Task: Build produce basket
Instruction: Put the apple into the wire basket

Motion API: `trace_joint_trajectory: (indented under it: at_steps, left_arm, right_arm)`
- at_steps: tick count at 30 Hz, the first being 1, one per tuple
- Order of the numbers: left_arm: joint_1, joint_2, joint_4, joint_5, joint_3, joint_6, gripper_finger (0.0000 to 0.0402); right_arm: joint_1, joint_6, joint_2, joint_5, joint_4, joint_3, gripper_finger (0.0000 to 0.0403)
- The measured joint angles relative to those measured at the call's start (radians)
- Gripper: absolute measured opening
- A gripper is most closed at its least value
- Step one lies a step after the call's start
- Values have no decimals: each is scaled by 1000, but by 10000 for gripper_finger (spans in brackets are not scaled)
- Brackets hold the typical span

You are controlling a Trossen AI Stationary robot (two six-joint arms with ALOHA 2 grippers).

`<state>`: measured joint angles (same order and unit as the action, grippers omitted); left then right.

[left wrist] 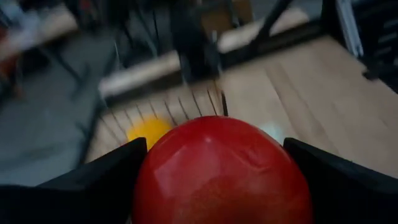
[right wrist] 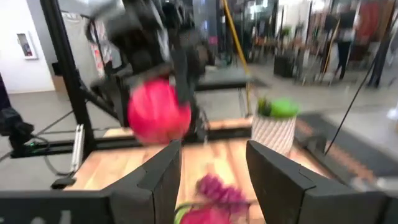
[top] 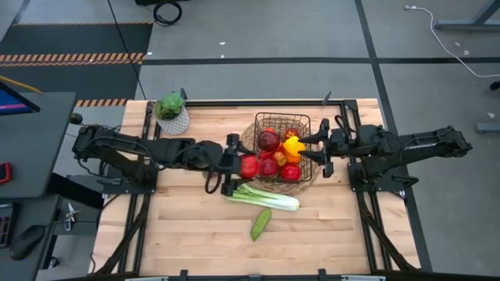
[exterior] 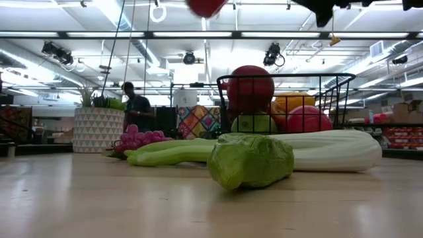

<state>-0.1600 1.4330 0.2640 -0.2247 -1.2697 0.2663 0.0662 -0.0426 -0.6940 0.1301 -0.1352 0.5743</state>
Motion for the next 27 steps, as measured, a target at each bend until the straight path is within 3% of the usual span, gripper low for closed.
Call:
trace_joint_trajectory:
  at_steps: [9, 17, 27]
  left_arm:
    - [3, 63, -272, 27, -2, 329, 376]
    - [23, 140, -272, 15, -1, 990, 377]
    - [90, 156, -293, 15, 0, 1603, 378]
  right_arm:
    - [44, -147, -90, -6, 92, 0, 187]
    - [65, -145, -93, 20, 174, 0, 187]
    - [64, -138, -41, 116, 295, 0, 187]
